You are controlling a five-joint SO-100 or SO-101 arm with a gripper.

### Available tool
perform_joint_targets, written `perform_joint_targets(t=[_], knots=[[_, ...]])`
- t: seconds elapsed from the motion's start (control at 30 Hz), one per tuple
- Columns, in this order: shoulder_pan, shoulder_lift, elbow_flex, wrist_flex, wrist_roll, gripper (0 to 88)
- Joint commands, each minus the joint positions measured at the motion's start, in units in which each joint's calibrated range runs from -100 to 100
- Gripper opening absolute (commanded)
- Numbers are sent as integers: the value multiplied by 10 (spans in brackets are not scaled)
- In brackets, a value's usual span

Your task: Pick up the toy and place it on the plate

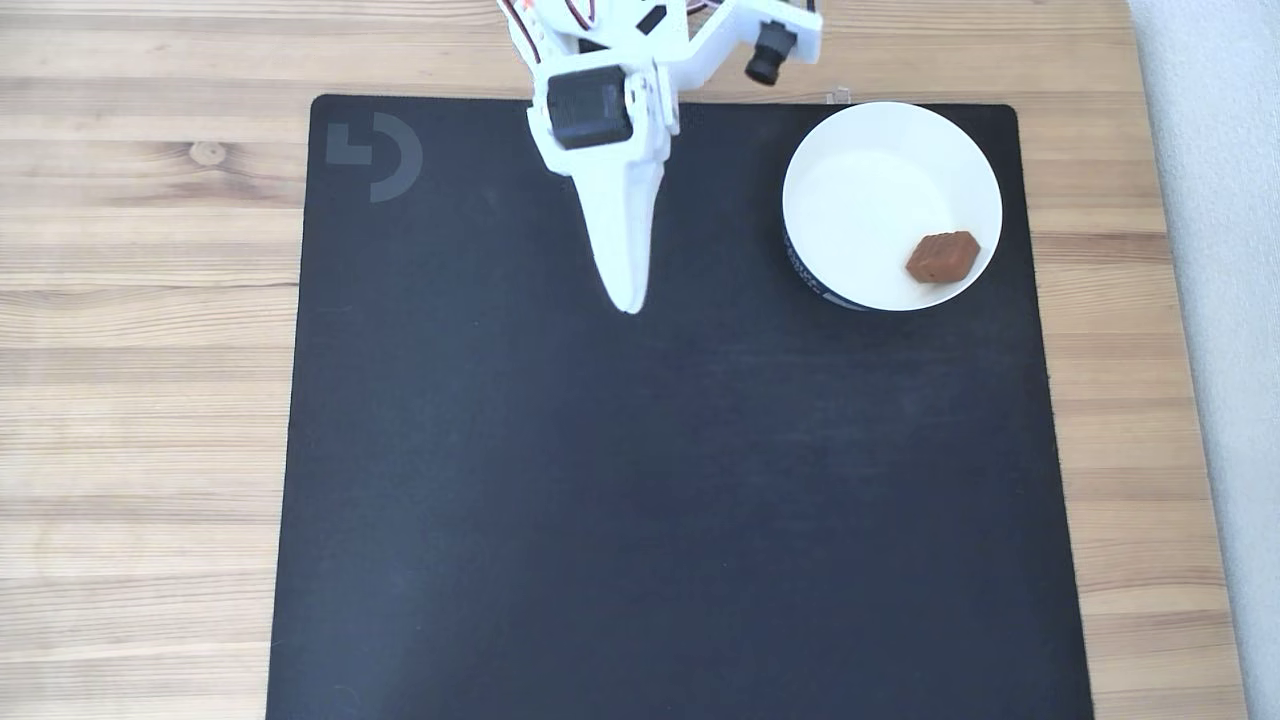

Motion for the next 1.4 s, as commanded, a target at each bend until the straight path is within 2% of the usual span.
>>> perform_joint_targets(t=[0.0, 0.07, 0.2, 0.53, 0.9, 1.37], knots=[[3, -7, 12, 17, 28, 26], [3, -7, 12, 35, 61, 26], [8, -7, 12, 113, 88, 26], [36, -7, 12, 253, 89, 30], [29, -7, 12, 262, 89, 26], [62, -7, 12, 262, 89, 26]])
